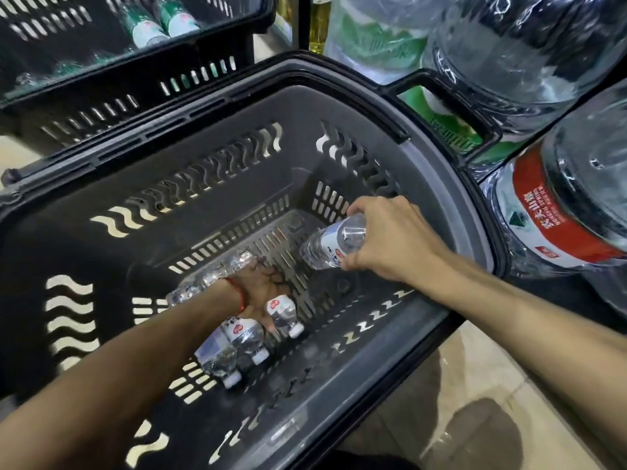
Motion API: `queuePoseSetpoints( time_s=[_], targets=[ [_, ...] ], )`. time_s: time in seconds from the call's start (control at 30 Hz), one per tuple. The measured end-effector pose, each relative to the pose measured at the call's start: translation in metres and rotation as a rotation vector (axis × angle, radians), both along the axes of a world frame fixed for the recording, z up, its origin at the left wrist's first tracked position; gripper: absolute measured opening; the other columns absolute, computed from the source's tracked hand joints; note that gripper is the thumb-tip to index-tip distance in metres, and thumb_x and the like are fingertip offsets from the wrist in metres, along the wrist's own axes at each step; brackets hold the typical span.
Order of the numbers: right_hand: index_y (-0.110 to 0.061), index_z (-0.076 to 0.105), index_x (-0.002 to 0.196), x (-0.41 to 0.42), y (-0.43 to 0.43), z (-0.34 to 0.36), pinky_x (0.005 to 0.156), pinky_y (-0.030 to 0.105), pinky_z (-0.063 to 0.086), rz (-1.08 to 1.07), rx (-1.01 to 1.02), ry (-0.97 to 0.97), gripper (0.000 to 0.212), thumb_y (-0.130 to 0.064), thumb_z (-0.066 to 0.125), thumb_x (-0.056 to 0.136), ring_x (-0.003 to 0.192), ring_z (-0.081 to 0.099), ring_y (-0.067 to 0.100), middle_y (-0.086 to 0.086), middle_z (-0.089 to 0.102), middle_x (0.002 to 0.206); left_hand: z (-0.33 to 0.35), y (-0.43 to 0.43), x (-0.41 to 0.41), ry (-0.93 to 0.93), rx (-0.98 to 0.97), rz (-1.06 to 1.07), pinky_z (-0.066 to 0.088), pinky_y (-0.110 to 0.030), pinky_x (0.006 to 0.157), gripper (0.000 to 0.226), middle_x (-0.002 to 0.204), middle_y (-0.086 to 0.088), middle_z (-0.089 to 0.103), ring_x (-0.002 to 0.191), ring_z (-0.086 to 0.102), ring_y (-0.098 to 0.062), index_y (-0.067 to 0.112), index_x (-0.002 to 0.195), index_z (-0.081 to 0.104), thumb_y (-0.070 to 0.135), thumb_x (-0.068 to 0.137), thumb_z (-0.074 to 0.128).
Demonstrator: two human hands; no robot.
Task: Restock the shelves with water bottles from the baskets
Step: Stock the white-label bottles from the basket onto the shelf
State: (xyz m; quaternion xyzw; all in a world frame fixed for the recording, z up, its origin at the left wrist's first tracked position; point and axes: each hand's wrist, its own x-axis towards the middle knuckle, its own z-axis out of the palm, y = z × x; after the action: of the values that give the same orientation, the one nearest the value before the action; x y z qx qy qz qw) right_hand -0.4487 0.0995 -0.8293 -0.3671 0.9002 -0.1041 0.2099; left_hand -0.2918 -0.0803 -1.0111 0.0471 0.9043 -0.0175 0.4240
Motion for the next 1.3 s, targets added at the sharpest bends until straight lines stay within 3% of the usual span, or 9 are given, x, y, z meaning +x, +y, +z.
queuePoseSetpoints(
  time_s=[0.17, 0.27, 0.4, 0.5, 0.77, 0.97, 1.07, 1.2, 1.3],
  targets=[
    [-0.019, 0.062, 0.139, 0.002, 0.002, 0.006, 0.093, 0.041, 0.059, -0.013, -0.011, 0.035, 0.090, -0.035, 0.101, 0.060, 0.110, 0.070, 0.032, 0.008, 0.075, 0.116, -0.008, 0.001, -0.010, 0.060, -0.006, 0.139, -0.006, -0.055, 0.125, 0.093, 0.171, -0.007, 0.006, 0.158, 0.001, -0.029, 0.026, 0.163, 0.008, 0.074, 0.092, 0.046],
    [-0.017, 0.054, 0.148, 0.001, 0.004, 0.011, 0.098, 0.035, 0.053, -0.097, -0.037, 0.003, 0.105, -0.037, 0.103, 0.057, 0.118, 0.066, 0.027, 0.006, 0.072, 0.126, -0.021, -0.005, -0.014, 0.096, -0.015, 0.135, 0.000, -0.053, 0.126, 0.090, 0.171, -0.005, 0.006, 0.158, 0.002, -0.028, 0.030, 0.163, 0.008, 0.039, 0.094, 0.066],
    [-0.025, 0.063, 0.137, -0.004, 0.008, 0.014, 0.092, 0.025, 0.049, -0.229, -0.142, -0.069, 0.096, -0.035, 0.105, 0.051, 0.108, 0.062, 0.013, -0.004, 0.071, 0.123, -0.024, -0.013, -0.008, 0.225, 0.031, 0.257, 0.009, -0.045, 0.128, 0.069, 0.169, -0.003, 0.021, 0.156, 0.016, -0.025, 0.025, 0.160, 0.023, 0.019, 0.101, 0.058],
    [-0.028, 0.066, 0.130, -0.007, 0.009, 0.016, 0.086, 0.022, 0.045, -0.281, -0.233, -0.085, 0.089, -0.037, 0.105, 0.051, 0.107, 0.062, 0.011, -0.010, 0.069, 0.119, -0.019, -0.016, 0.003, 0.361, 0.017, 0.261, 0.015, -0.049, 0.127, 0.082, 0.167, -0.005, 0.021, 0.155, 0.019, -0.027, 0.022, 0.160, 0.020, 0.001, 0.091, 0.059],
    [-0.033, 0.063, 0.128, -0.014, 0.016, 0.044, 0.100, 0.032, 0.045, -0.280, -0.386, 0.003, 0.083, -0.039, 0.103, 0.056, 0.120, 0.054, 0.018, -0.019, 0.057, 0.109, 0.066, -0.020, 0.010, 0.754, 0.346, 0.663, 0.047, -0.039, 0.092, 0.054, 0.120, -0.003, 0.057, 0.108, 0.056, -0.023, 0.015, 0.131, 0.049, 0.046, 0.089, 0.063],
    [-0.033, 0.065, 0.116, -0.008, 0.033, 0.076, 0.069, 0.021, 0.034, -0.315, -0.650, -0.005, 0.067, -0.032, 0.100, 0.058, 0.089, 0.044, 0.001, -0.019, 0.060, 0.094, 0.141, 0.015, 0.007, 1.269, 0.594, 0.950, 0.036, -0.013, 0.092, 0.049, 0.108, 0.019, 0.049, 0.100, 0.047, 0.014, 0.020, 0.125, 0.057, 0.010, 0.084, 0.083],
    [-0.026, 0.067, 0.106, -0.001, 0.051, 0.100, 0.063, 0.011, 0.041, -0.275, -0.795, -0.071, 0.056, -0.025, 0.100, 0.061, 0.072, 0.054, -0.001, -0.019, 0.064, 0.081, 0.173, 0.031, 0.002, 1.383, 0.656, 1.042, 0.040, -0.012, 0.094, 0.047, 0.106, 0.021, 0.050, 0.098, 0.050, 0.015, 0.031, 0.116, 0.051, 0.016, 0.085, 0.083],
    [-0.032, 0.066, 0.105, 0.007, 0.087, 0.131, 0.080, 0.035, 0.056, -0.245, -0.917, -0.068, 0.054, -0.038, 0.099, 0.063, 0.091, 0.064, 0.018, -0.012, 0.068, 0.089, 0.216, 0.053, -0.010, 1.437, 0.665, 0.968, 0.042, -0.016, 0.094, 0.050, 0.114, 0.013, 0.052, 0.105, 0.051, 0.004, 0.035, 0.124, 0.052, 0.031, 0.085, 0.083],
    [-0.030, 0.068, 0.104, 0.009, 0.115, 0.161, 0.078, 0.038, 0.056, -0.259, -0.972, -0.026, 0.052, -0.038, 0.099, 0.063, 0.083, 0.064, 0.017, -0.008, 0.071, 0.086, 0.265, 0.084, -0.026, 1.483, 0.710, 0.767, 0.041, -0.010, 0.094, 0.059, 0.116, 0.035, 0.049, 0.108, 0.050, 0.014, 0.056, 0.113, 0.042, 0.027, 0.083, 0.085]
  ],
)
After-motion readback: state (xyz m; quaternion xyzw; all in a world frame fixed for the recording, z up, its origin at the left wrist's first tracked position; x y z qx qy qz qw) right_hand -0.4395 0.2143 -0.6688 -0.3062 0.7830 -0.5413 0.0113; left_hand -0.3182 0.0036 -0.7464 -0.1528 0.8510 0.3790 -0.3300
